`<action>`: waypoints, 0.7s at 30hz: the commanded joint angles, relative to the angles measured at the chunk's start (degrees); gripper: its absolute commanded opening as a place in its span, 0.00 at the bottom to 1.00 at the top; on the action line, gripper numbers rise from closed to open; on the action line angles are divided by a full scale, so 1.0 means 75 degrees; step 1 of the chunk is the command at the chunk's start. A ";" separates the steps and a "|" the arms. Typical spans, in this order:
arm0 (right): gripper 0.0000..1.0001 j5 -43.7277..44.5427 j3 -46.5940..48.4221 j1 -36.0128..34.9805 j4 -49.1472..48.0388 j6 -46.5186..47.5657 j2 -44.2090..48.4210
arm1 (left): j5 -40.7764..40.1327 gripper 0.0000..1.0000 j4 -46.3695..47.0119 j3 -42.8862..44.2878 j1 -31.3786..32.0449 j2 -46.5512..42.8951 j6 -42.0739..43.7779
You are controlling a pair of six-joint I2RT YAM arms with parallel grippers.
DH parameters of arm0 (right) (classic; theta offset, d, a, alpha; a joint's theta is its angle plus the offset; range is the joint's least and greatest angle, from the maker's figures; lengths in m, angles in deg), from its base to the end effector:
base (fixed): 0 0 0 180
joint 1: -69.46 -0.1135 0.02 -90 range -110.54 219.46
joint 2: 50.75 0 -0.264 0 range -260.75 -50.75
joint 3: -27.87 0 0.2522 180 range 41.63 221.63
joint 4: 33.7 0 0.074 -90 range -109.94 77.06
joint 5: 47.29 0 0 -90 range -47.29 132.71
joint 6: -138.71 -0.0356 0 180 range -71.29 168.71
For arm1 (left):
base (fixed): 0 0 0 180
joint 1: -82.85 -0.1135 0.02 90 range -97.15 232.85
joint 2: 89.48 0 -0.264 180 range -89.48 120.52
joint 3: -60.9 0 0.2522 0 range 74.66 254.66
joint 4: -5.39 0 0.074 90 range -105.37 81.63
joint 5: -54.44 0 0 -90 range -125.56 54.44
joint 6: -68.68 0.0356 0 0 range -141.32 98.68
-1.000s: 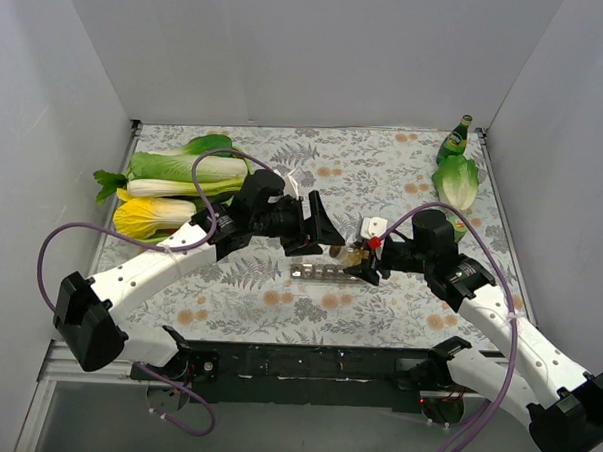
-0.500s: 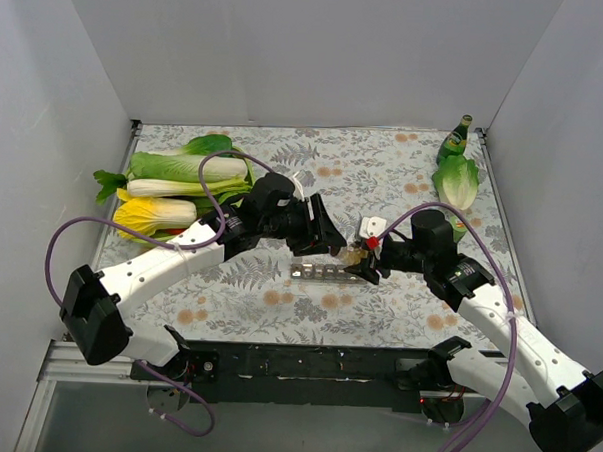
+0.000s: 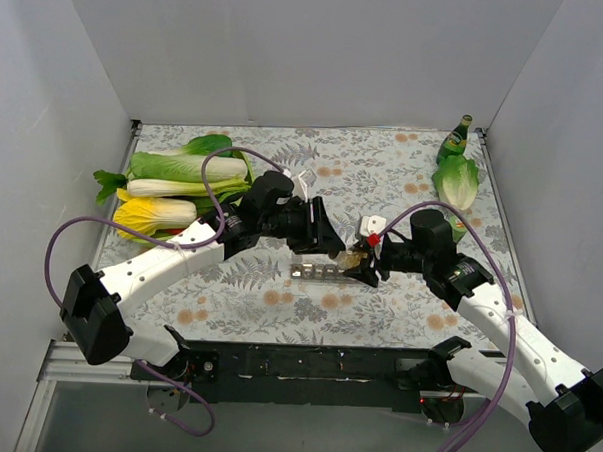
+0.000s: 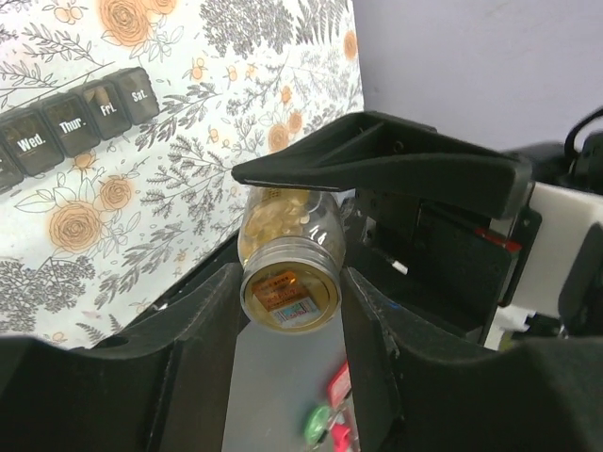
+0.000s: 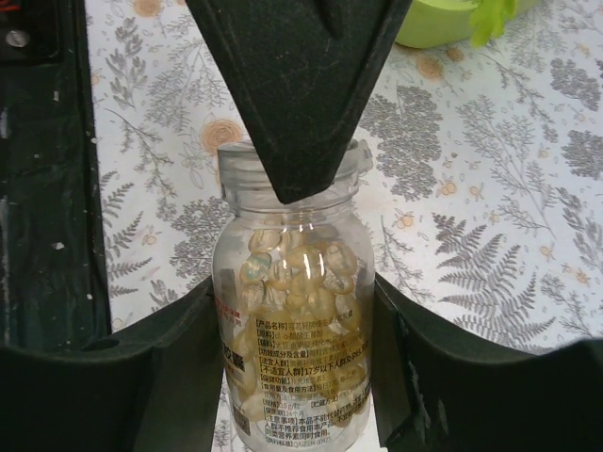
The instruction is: Sort the pills into containers
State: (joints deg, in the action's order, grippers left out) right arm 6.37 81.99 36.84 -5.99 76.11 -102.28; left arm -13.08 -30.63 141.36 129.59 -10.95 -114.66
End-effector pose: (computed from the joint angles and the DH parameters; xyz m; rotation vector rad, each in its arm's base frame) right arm 0.1576 0.1259 0.2880 -1.3219 1.4788 0.6928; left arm 0.2012 -0.2337 0.3208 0.8104 -2.6053 1.5376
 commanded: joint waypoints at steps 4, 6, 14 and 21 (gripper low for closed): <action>0.05 -0.1737 -0.0083 -0.0010 -0.0571 -0.1331 -0.0032 | 0.2286 0.28 0.0379 -0.0092 0.0061 0.0007 0.3149; 0.04 -0.2102 -0.0248 -0.0010 -0.0863 -0.2112 -0.0044 | 0.3126 0.29 0.0238 -0.0115 0.0061 -0.0051 0.4561; 0.04 -0.3311 -0.1010 0.0213 -0.2996 -0.4777 -0.0090 | 0.3764 0.33 0.0169 -0.0163 -0.0185 -0.0099 0.5836; 0.04 -0.3253 -0.0963 0.0295 -0.2764 -0.4568 -0.0032 | 0.2934 0.76 0.0167 -0.0186 -0.0372 -0.0180 0.5145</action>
State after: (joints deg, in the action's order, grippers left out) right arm -15.70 73.73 38.67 -21.46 43.63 -103.24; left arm 11.09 -29.23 139.42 127.78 -11.24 -74.97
